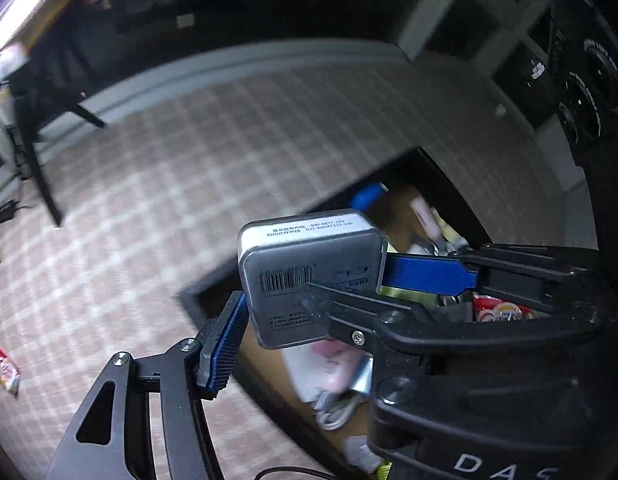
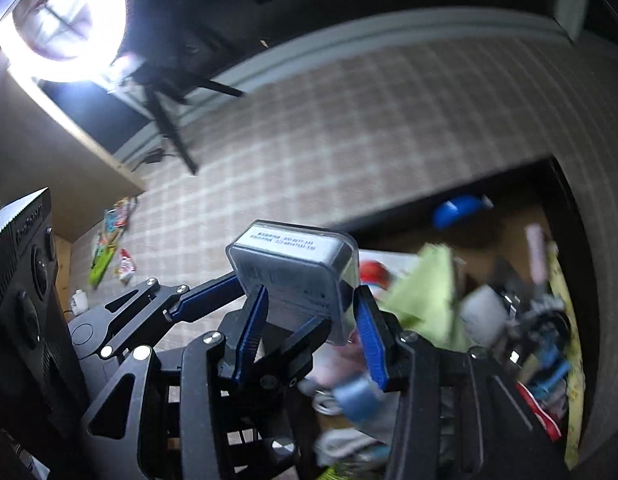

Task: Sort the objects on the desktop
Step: 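Carry the white box with both tools into the black bin and release, then move both open tools back toward the items on the floor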

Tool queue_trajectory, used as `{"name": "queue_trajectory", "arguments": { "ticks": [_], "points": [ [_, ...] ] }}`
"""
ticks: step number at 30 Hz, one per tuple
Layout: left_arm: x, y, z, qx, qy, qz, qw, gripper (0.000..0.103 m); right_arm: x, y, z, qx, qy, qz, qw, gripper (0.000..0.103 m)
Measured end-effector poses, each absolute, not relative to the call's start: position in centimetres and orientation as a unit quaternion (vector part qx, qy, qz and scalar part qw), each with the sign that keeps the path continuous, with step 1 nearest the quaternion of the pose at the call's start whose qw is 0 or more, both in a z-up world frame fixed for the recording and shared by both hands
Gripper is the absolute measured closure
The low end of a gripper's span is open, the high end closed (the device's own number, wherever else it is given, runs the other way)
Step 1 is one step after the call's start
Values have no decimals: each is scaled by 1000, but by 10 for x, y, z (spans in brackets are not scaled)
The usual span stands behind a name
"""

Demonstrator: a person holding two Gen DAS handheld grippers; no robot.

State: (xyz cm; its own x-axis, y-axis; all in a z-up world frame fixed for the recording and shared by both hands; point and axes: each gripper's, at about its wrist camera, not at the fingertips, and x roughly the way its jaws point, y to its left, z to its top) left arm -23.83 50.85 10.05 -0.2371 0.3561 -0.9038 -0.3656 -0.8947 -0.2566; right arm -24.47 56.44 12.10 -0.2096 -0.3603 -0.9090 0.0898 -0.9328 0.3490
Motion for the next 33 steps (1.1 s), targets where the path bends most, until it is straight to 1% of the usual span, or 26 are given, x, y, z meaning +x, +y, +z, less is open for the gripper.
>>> {"name": "queue_trajectory", "arguments": {
  "ticks": [5, 6, 8, 14, 22, 33],
  "points": [
    [-237, 525, 88, -590, 12, 770, 243, 48, -237, 586, 107, 627, -126, -758, 127, 59],
    [-237, 527, 87, -591, 14, 769, 243, 50, -237, 586, 106, 629, -127, -757, 125, 59],
    [-235, 528, 87, -593, 18, 768, 242, 50, -236, 589, 104, 633, -133, -752, 124, 59],
    [-232, 498, 107, -568, 18, 793, 218, 50, -237, 586, 123, 612, -110, -775, 108, 59],
    [-229, 405, 127, -544, -12, 827, 138, 50, -240, 534, 145, 583, -53, -798, 142, 59],
    [-210, 275, 124, -530, -51, 846, 13, 50, -240, 436, 156, 563, 0, -799, 211, 59]
  ]
}}
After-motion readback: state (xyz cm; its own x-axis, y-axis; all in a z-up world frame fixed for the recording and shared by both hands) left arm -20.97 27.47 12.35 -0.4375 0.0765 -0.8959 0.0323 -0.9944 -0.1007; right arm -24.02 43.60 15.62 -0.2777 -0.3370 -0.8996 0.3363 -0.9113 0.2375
